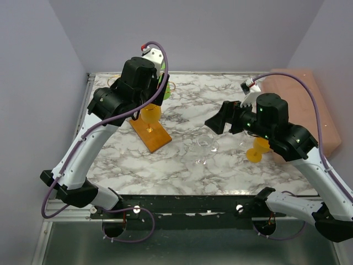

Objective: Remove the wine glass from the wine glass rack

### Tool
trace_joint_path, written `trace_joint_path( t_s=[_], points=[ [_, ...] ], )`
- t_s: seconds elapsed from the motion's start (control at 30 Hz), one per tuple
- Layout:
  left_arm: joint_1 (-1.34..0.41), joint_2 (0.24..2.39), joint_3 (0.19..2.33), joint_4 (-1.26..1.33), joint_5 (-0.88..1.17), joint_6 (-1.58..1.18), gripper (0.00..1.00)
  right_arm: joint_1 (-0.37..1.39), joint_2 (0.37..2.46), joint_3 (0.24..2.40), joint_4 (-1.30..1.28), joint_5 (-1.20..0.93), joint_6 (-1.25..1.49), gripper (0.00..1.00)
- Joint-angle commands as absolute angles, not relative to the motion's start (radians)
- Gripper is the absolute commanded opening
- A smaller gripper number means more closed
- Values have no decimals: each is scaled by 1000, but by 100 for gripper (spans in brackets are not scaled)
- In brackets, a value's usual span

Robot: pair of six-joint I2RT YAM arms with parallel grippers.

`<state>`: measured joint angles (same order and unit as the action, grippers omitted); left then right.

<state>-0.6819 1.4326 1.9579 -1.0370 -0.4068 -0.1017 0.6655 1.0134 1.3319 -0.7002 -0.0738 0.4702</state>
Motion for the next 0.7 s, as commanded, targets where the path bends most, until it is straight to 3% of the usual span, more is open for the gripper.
trace_joint_path(
  t_s=[0.0, 0.67],
  points=[
    [-683, 1440, 2002, -1034, -366, -110, 63, 663, 997, 1328, -732, -85, 461, 100],
    [-698, 1405, 1995, -997, -121, -136, 63, 663, 998, 1316, -702, -91, 490, 100]
  ],
)
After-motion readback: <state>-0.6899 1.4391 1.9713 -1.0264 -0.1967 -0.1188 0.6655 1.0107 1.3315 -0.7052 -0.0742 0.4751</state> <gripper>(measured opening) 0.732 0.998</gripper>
